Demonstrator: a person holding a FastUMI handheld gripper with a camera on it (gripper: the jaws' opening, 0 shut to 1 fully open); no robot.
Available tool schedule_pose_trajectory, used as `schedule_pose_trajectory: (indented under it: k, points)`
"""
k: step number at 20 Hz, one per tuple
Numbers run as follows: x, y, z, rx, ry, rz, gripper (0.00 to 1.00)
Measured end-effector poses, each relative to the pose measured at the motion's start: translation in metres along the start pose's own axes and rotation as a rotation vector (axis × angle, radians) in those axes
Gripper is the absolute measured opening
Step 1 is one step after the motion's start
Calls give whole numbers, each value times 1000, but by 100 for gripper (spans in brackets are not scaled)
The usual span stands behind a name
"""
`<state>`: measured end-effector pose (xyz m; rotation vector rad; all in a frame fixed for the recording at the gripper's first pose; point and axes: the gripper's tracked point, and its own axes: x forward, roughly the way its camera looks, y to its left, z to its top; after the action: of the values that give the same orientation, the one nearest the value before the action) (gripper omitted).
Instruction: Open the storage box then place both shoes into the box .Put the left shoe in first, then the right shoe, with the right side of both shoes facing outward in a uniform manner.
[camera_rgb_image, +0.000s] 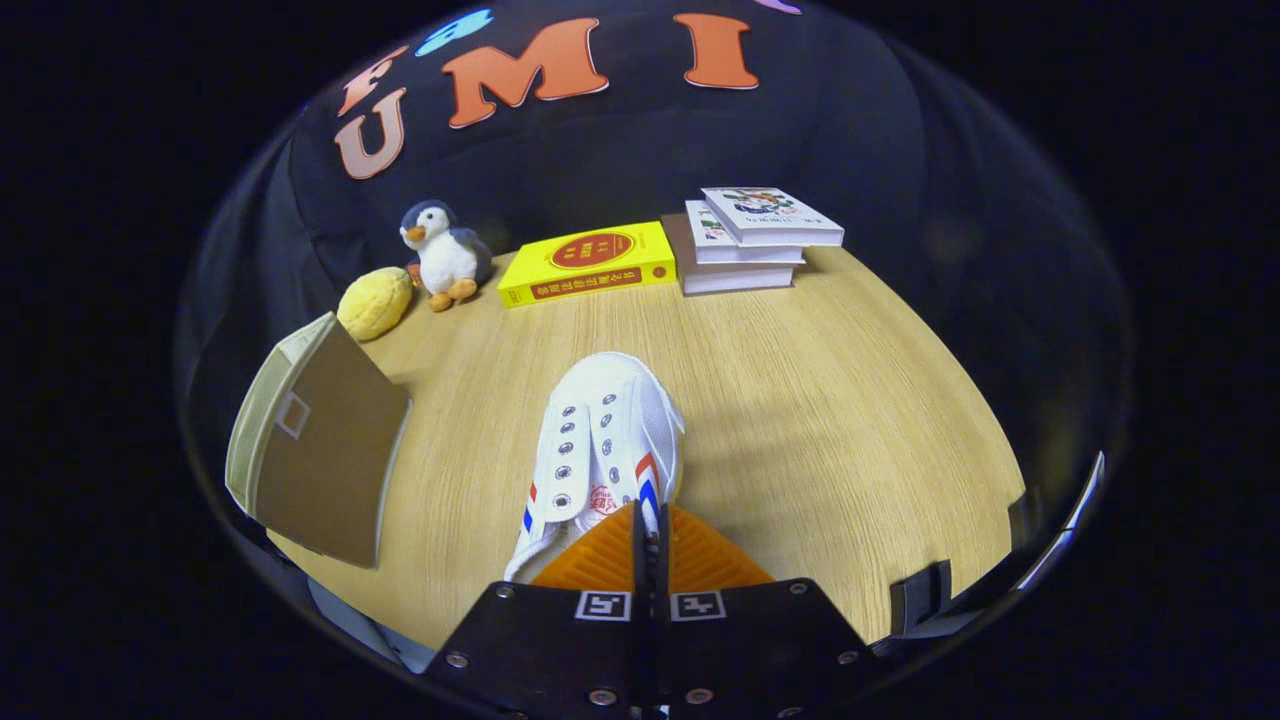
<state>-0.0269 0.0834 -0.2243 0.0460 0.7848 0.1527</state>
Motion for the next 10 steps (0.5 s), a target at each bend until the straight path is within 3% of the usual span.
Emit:
schedule_pose_trajectory:
  k: [2,7,10]
  points:
    - [-6,22,9,4,-14,28,0]
    - [-30,96,28,240,-15,209,0]
    - [-49,134,53,232,-68,252,0]
